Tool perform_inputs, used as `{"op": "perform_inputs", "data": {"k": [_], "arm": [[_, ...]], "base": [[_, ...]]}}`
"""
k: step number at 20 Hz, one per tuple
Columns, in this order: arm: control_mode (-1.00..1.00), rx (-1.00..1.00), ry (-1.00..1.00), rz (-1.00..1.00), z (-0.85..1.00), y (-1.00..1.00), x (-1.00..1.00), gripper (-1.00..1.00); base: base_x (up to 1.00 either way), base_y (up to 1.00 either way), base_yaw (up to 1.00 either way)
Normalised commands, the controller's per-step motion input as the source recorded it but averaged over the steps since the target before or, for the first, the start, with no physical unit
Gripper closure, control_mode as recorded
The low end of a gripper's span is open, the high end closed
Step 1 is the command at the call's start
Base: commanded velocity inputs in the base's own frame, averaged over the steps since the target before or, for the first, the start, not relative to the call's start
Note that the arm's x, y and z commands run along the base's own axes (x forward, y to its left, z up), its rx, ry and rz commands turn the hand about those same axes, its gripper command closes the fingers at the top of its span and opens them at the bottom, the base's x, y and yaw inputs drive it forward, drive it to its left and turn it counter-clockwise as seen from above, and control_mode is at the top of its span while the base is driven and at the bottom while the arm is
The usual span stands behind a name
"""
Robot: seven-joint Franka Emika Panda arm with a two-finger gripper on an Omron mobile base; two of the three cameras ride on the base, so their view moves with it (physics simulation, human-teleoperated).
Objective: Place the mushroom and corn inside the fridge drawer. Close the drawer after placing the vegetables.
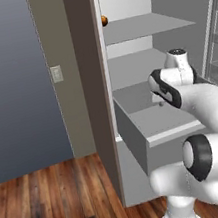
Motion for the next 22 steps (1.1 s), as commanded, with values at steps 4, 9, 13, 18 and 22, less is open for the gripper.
{"op": "perform_inputs", "data": {"k": [4,9,13,18,22], "arm": [[-1.0,-0.02,-0.21,0.0,0.75,0.44,-1.0,-1.0],[-1.0,0.0,-0.17,0.0,0.15,0.44,-0.96,-1.0],[-1.0,0.0,-0.01,0.0,-0.01,0.48,-0.59,-1.0],[-1.0,0.0,0.0,0.0,-0.11,0.32,-0.35,-1.0],[-1.0,0.0,0.01,0.01,-0.06,0.28,-0.05,-1.0]], "base": [[0.0,0.0,0.0],[0.0,0.0,0.0],[0.0,0.0,0.0],[0.0,0.0,0.0],[0.0,0.0,0.0]]}}
